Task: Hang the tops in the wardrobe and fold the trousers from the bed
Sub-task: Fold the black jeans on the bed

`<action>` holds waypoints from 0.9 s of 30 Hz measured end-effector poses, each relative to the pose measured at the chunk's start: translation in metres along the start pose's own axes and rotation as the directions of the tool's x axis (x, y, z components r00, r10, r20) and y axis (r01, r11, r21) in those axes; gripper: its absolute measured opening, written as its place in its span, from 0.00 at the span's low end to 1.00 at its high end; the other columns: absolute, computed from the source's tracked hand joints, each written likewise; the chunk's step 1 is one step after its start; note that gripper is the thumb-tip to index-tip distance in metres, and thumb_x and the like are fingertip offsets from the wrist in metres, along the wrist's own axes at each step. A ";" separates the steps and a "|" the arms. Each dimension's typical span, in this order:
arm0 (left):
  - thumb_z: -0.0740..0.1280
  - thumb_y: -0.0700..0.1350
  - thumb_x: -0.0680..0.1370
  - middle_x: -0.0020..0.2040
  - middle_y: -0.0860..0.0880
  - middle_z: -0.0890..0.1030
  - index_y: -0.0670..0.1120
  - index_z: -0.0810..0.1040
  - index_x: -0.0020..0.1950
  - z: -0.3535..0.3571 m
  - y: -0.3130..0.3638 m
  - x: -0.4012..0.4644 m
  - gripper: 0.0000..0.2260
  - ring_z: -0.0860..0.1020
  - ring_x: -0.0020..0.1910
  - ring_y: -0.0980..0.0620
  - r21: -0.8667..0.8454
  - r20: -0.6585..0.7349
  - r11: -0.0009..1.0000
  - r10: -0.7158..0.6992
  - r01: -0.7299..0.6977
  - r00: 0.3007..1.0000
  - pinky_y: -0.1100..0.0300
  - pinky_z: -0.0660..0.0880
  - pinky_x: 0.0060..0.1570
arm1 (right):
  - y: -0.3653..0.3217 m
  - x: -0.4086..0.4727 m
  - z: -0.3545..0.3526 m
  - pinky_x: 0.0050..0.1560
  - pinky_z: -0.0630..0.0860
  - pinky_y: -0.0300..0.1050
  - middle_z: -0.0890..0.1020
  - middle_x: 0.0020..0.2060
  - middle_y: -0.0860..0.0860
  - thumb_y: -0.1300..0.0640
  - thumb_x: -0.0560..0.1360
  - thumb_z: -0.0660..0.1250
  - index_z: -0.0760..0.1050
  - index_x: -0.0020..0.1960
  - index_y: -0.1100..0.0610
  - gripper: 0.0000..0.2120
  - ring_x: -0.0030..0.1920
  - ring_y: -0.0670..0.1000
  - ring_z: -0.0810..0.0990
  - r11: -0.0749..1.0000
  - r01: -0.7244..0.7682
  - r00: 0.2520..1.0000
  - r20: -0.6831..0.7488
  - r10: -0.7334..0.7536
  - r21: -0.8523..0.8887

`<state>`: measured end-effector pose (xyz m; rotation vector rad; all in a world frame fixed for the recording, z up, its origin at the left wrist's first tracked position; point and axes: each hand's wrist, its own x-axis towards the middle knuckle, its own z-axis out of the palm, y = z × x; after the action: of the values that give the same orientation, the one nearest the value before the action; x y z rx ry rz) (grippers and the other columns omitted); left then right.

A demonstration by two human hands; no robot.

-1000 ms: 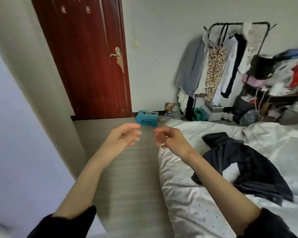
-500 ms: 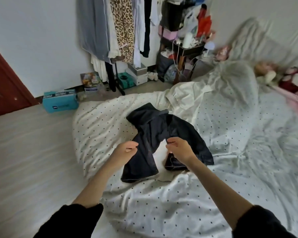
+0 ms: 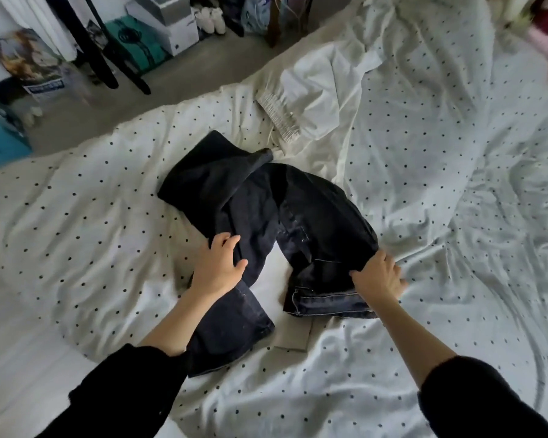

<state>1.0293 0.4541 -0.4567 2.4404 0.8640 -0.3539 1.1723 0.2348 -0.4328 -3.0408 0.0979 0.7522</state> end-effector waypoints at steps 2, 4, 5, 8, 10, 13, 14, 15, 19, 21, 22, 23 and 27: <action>0.62 0.51 0.79 0.76 0.46 0.55 0.48 0.56 0.76 0.012 0.014 0.000 0.28 0.56 0.73 0.38 0.152 0.039 0.988 0.034 -0.040 0.999 0.50 0.58 0.69 | 0.001 0.004 0.004 0.60 0.64 0.52 0.75 0.59 0.55 0.58 0.75 0.63 0.70 0.60 0.59 0.14 0.63 0.57 0.69 1.000 0.004 0.998 -0.055 -0.004 -0.007; 0.62 0.53 0.78 0.77 0.46 0.49 0.50 0.52 0.77 0.020 0.031 -0.005 0.31 0.43 0.75 0.36 0.270 0.084 0.959 0.070 -0.090 0.994 0.41 0.49 0.71 | -0.003 -0.002 0.006 0.62 0.65 0.51 0.79 0.52 0.52 0.59 0.75 0.61 0.75 0.53 0.57 0.08 0.62 0.55 0.70 0.997 0.068 0.995 -0.072 -0.065 0.043; 0.63 0.55 0.77 0.78 0.46 0.46 0.50 0.50 0.77 0.024 0.042 -0.005 0.34 0.39 0.74 0.37 0.310 0.105 0.939 0.122 -0.150 0.987 0.36 0.44 0.70 | -0.002 -0.005 0.005 0.61 0.67 0.50 0.80 0.48 0.51 0.58 0.75 0.61 0.77 0.51 0.56 0.07 0.60 0.55 0.72 0.989 0.082 0.995 -0.064 -0.075 0.127; 0.67 0.61 0.72 0.78 0.46 0.42 0.51 0.39 0.77 0.036 0.067 -0.012 0.45 0.38 0.75 0.41 0.283 0.248 0.881 0.315 -0.379 0.916 0.32 0.38 0.66 | 0.003 -0.015 -0.008 0.33 0.70 0.35 0.77 0.31 0.48 0.56 0.74 0.66 0.74 0.37 0.53 0.07 0.43 0.54 0.78 0.871 0.064 0.994 0.041 -0.097 0.486; 0.69 0.63 0.69 0.77 0.45 0.44 0.50 0.36 0.76 0.044 0.083 -0.020 0.51 0.43 0.76 0.44 0.118 0.390 0.881 0.384 -0.459 0.837 0.38 0.45 0.71 | 0.008 -0.021 -0.015 0.35 0.75 0.41 0.78 0.31 0.50 0.56 0.72 0.70 0.76 0.37 0.55 0.06 0.40 0.53 0.79 0.775 0.037 0.986 0.103 -0.130 0.631; 0.69 0.59 0.71 0.72 0.46 0.63 0.47 0.49 0.76 0.057 0.111 -0.049 0.42 0.67 0.68 0.45 -0.054 0.386 0.899 0.421 -0.435 0.821 0.52 0.69 0.62 | 0.024 -0.036 -0.027 0.45 0.79 0.52 0.81 0.36 0.58 0.56 0.71 0.72 0.78 0.43 0.64 0.10 0.41 0.57 0.80 0.674 0.032 0.984 0.094 -0.150 0.738; 0.66 0.55 0.74 0.67 0.46 0.70 0.46 0.57 0.73 0.059 0.115 -0.056 0.32 0.74 0.61 0.45 -0.091 0.295 0.903 0.426 -0.419 0.855 0.54 0.73 0.54 | 0.028 -0.039 -0.029 0.45 0.78 0.52 0.80 0.36 0.59 0.56 0.71 0.71 0.78 0.44 0.65 0.11 0.40 0.57 0.80 0.673 0.050 0.983 0.084 -0.165 0.738; 0.64 0.51 0.77 0.61 0.46 0.75 0.45 0.63 0.69 0.060 0.121 -0.064 0.23 0.77 0.55 0.45 -0.109 0.209 0.906 0.424 -0.410 0.881 0.54 0.75 0.49 | 0.035 -0.044 -0.032 0.44 0.78 0.52 0.79 0.35 0.58 0.56 0.71 0.71 0.78 0.44 0.66 0.11 0.39 0.56 0.79 0.675 0.078 0.982 0.062 -0.181 0.733; 0.61 0.43 0.78 0.53 0.42 0.79 0.43 0.67 0.65 0.055 0.143 -0.085 0.16 0.78 0.49 0.42 -0.131 0.258 0.867 0.498 -0.481 0.828 0.52 0.75 0.45 | 0.077 -0.063 -0.046 0.46 0.77 0.48 0.83 0.40 0.55 0.52 0.72 0.71 0.80 0.48 0.63 0.13 0.42 0.54 0.81 0.696 0.183 0.971 -0.019 -0.237 0.695; 0.61 0.44 0.78 0.56 0.41 0.78 0.43 0.64 0.68 0.056 0.159 -0.105 0.19 0.77 0.53 0.42 -0.038 0.367 0.823 0.540 -0.567 0.758 0.52 0.74 0.47 | 0.106 -0.076 -0.052 0.48 0.74 0.40 0.83 0.44 0.49 0.52 0.73 0.70 0.80 0.51 0.59 0.12 0.45 0.47 0.79 0.705 0.218 0.964 -0.035 -0.264 0.675; 0.61 0.44 0.79 0.57 0.41 0.77 0.43 0.62 0.70 0.059 0.166 -0.116 0.21 0.76 0.55 0.42 0.010 0.404 0.803 0.542 -0.595 0.737 0.52 0.74 0.48 | 0.119 -0.081 -0.053 0.49 0.73 0.38 0.82 0.46 0.48 0.52 0.73 0.70 0.80 0.52 0.58 0.12 0.46 0.46 0.79 0.709 0.227 0.960 -0.031 -0.278 0.668; 0.60 0.44 0.79 0.59 0.41 0.76 0.43 0.59 0.72 0.064 0.174 -0.132 0.23 0.75 0.57 0.42 0.041 0.434 0.791 0.537 -0.611 0.724 0.52 0.73 0.50 | 0.137 -0.087 -0.053 0.50 0.72 0.38 0.82 0.46 0.48 0.52 0.73 0.70 0.80 0.51 0.58 0.11 0.48 0.46 0.78 0.710 0.232 0.958 -0.028 -0.286 0.665; 0.60 0.42 0.79 0.59 0.40 0.75 0.42 0.59 0.72 0.092 0.203 -0.198 0.23 0.75 0.57 0.43 -0.027 0.423 0.816 0.532 -0.577 0.733 0.59 0.68 0.44 | 0.209 -0.111 -0.048 0.50 0.70 0.36 0.79 0.46 0.48 0.53 0.71 0.73 0.77 0.48 0.57 0.11 0.51 0.47 0.77 0.599 0.185 0.937 0.045 -0.347 0.779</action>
<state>1.0026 0.1691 -0.3746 2.4390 -0.0910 -0.6642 1.0842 0.0316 -0.3368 -2.0812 -0.0409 0.7238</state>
